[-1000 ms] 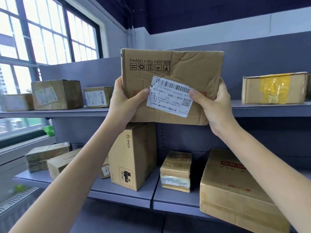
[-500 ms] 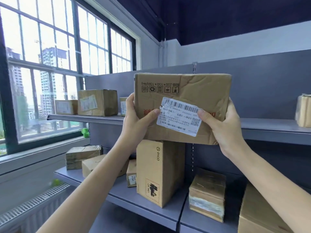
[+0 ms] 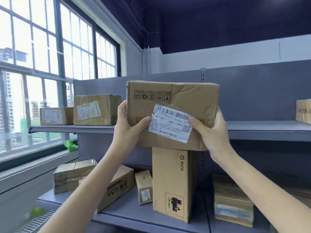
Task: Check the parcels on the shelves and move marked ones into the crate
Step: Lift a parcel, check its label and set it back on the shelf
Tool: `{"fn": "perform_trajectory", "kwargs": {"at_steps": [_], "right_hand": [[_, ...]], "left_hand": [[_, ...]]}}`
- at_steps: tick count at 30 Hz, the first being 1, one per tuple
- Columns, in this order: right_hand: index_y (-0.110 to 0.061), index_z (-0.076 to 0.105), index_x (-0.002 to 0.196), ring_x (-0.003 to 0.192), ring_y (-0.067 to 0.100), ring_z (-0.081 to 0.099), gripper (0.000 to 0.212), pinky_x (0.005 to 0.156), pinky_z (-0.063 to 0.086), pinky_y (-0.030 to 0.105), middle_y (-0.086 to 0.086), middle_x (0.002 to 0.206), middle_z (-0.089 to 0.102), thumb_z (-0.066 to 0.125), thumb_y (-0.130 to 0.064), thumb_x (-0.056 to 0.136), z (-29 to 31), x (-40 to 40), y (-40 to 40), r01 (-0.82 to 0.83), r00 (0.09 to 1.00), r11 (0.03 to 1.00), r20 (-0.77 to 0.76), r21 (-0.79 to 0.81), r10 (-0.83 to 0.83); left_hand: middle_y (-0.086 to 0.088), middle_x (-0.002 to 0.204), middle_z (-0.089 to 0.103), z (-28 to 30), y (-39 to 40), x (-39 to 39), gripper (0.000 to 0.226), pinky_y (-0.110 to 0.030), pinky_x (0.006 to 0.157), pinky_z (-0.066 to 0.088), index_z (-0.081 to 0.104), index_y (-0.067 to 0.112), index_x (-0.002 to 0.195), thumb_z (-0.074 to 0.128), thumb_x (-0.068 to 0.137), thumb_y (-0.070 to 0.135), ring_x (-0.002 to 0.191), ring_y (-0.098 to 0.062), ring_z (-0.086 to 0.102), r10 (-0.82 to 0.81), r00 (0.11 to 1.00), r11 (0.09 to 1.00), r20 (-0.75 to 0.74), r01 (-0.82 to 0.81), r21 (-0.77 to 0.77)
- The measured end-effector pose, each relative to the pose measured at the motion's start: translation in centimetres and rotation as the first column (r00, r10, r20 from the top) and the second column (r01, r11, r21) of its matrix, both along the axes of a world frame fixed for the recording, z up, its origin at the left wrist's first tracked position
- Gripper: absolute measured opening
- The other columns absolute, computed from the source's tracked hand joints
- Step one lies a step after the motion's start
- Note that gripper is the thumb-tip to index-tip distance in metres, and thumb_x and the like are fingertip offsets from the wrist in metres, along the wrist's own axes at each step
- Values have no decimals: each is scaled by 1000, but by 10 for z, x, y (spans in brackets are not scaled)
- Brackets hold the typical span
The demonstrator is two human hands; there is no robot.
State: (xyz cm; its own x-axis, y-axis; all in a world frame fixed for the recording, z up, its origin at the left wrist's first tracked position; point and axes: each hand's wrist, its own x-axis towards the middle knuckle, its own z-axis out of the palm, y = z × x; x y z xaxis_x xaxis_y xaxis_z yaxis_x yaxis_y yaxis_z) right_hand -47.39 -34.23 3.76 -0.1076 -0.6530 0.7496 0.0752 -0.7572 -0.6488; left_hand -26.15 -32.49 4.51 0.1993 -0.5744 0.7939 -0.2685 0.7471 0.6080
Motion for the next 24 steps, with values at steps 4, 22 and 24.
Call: {"fn": "perform_trajectory", "kwargs": {"at_steps": [4, 22, 24], "right_hand": [[-24, 38, 135, 107, 8, 61, 73, 97, 48, 40, -10, 116, 64, 77, -25, 73, 5, 17, -4, 61, 997, 998, -54, -12, -61], [-32, 22, 144, 118, 3, 49, 84, 107, 37, 38, -25, 121, 51, 73, -30, 77, 24, -11, -81, 238, 962, 968, -116, -80, -246], [-32, 22, 144, 119, 6, 49, 85, 108, 37, 40, -21, 124, 52, 74, -32, 76, 22, -13, -92, 224, 965, 973, -130, -46, -228]], "left_hand": [[24, 105, 56, -1, -10, 19, 61, -27, 88, 46, 35, 29, 127, 72, 80, 20, 94, 9, 57, -36, 999, 999, -5, 36, -1], [19, 110, 50, 25, -89, -12, 64, -25, 92, 41, 28, 19, 135, 67, 85, 19, 104, -4, 50, 2, 995, 1000, 97, -2, 5], [12, 116, 49, 20, -101, -13, 65, -27, 92, 41, 28, 21, 136, 67, 85, 22, 109, -9, 49, 8, 994, 999, 108, -11, 35]]}}
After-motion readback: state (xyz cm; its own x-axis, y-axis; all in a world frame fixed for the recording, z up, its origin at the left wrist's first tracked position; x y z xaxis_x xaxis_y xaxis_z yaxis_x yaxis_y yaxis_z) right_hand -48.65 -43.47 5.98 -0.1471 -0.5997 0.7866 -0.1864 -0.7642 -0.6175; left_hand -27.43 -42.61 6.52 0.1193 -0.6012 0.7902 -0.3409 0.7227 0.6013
